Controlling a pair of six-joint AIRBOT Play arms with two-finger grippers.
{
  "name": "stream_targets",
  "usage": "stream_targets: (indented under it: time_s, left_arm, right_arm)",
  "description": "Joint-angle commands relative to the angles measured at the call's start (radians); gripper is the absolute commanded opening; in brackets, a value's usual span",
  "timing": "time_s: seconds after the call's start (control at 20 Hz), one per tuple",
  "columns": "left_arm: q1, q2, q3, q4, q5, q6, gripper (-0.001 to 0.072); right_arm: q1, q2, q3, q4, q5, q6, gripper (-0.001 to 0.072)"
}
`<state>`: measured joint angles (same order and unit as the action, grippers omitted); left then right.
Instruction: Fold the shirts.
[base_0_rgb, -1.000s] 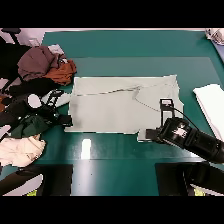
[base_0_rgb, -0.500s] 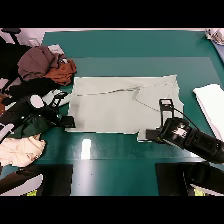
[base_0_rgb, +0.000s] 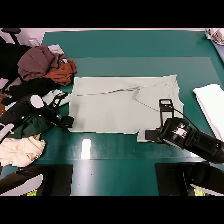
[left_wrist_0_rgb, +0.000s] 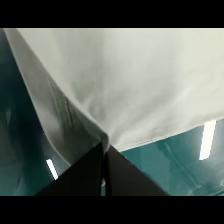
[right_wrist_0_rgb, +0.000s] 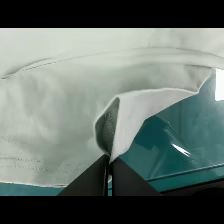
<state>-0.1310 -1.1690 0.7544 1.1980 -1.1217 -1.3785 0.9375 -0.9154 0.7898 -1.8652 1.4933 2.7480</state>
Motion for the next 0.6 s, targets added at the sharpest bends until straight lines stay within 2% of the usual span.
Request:
stream_targets:
  time_s: [0.0,0.3,0.35,0.4,0.45,0.5,0.55]
  left_arm:
    - [0.001,0.002,0.004,0.005,-0.024,0.0,0.0021]
    - [0.001,0.003,0.023,0.029,-0.062,-0.011,0.0022]
    - [0.001,0.003,0.029,0.037,-0.075,-0.011,0.0045]
    - [0.001,0.003,0.036,0.059,-0.089,-0.026,0.0312]
    - [0.001,0.003,0.045,0.106,-0.099,-0.066,0.0619]
    - [0.001,0.003,0.056,0.168,-0.109,-0.107,0.0691]
    - [0.001,0.003,0.069,0.238,-0.123,-0.146,0.0691]
  right_arm:
    - [0.0,0.001,0.0,0.006,0.0,0.0,0.0021]
    - [0.0,0.001,0.0,0.006,-0.001,-0.001,0.0021]
    - [0.0,0.001,0.0,0.006,-0.002,-0.001,0.0021]
    - [0.0,0.001,0.0,0.006,-0.005,-0.001,0.0021]
    - [0.0,0.001,0.0,0.006,-0.011,-0.001,0.0021]
    - [0.0,0.001,0.0,0.006,-0.015,-0.001,0.0021]
    - [0.0,0.001,0.0,0.006,-0.017,-0.001,0.0021]
